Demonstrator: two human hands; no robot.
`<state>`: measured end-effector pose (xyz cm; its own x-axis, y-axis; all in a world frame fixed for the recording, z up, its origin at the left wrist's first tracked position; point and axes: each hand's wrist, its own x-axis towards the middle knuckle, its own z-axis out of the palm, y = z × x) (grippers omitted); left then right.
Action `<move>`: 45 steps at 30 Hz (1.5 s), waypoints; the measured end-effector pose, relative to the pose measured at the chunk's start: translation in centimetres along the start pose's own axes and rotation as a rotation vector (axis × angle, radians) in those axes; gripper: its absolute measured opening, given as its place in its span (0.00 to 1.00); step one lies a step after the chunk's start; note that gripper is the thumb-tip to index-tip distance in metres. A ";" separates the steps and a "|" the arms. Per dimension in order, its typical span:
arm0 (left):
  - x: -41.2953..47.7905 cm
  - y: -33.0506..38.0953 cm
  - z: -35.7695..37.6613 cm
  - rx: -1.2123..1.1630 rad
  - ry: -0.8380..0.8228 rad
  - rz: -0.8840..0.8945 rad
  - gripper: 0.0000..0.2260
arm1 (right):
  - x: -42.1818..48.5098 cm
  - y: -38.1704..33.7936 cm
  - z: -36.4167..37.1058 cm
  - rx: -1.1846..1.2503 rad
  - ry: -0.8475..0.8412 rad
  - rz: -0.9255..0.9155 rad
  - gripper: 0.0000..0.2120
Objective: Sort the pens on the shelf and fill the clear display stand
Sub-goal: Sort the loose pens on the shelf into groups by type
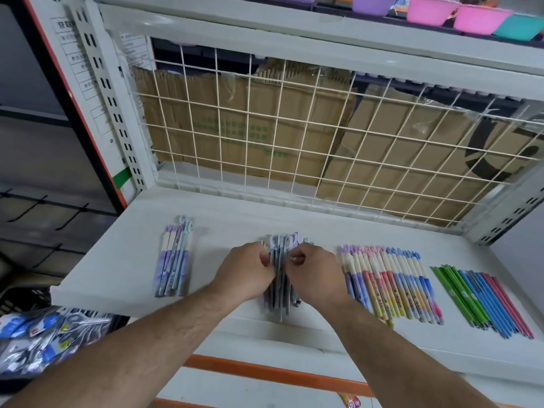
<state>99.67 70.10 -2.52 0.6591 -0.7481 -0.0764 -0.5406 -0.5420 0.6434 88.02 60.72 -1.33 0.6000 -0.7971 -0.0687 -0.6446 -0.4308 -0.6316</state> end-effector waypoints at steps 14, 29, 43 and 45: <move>-0.4 -6.8 -6.3 0.576 0.158 -0.099 0.16 | 0.0 -4.9 3.9 -0.378 -0.019 -0.349 0.17; 1.7 -9.5 -7.2 0.535 0.003 -0.200 0.18 | 0.5 -7.1 5.9 -0.312 -0.010 -0.308 0.17; 2.4 -7.0 -5.8 0.853 -0.219 -0.127 0.19 | -0.1 -6.3 4.8 -0.301 0.003 -0.227 0.15; 2.2 -6.6 -5.9 0.833 -0.212 -0.111 0.16 | -0.3 -5.9 4.3 -0.304 0.013 -0.211 0.15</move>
<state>107.79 74.30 -2.40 0.6643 -0.6849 -0.2994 -0.7404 -0.6580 -0.1376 93.71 65.36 -0.91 0.7299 -0.6817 0.0498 -0.6199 -0.6908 -0.3722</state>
